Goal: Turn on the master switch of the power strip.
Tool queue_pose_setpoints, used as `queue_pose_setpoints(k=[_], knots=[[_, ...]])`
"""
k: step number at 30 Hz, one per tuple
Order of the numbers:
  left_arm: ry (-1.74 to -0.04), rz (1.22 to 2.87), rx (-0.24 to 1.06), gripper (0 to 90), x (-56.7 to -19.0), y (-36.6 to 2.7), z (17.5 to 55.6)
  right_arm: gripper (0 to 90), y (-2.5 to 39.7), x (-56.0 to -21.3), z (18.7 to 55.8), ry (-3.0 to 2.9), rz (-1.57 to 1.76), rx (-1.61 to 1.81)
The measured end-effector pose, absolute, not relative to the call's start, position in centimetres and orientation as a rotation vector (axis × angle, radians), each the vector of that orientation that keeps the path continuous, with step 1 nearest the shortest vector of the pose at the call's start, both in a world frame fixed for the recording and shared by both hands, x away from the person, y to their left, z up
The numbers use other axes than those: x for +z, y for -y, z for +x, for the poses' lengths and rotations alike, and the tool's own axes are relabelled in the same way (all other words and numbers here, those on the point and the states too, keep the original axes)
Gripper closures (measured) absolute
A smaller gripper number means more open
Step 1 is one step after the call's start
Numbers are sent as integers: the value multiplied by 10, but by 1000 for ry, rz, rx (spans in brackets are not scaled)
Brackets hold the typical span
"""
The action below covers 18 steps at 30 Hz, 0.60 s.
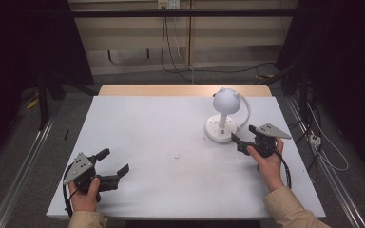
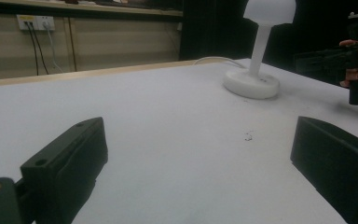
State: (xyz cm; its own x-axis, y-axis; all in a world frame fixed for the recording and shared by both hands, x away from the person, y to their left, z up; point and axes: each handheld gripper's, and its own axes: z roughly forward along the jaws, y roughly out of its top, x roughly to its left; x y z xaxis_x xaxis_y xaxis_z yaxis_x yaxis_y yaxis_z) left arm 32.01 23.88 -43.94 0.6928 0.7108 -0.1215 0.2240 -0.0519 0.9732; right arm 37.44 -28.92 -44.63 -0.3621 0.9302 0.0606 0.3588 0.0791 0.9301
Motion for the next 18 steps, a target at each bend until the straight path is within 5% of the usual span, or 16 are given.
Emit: queue_pose_setpoints(k=[9,18], knots=[[-778,1612,466,34,-440,-239,320,222,292,-443,379,-1774,1288,1273],[-779,1611,465,34,-440,-237,320,357,297,-442,381,-1778,1289,1262]])
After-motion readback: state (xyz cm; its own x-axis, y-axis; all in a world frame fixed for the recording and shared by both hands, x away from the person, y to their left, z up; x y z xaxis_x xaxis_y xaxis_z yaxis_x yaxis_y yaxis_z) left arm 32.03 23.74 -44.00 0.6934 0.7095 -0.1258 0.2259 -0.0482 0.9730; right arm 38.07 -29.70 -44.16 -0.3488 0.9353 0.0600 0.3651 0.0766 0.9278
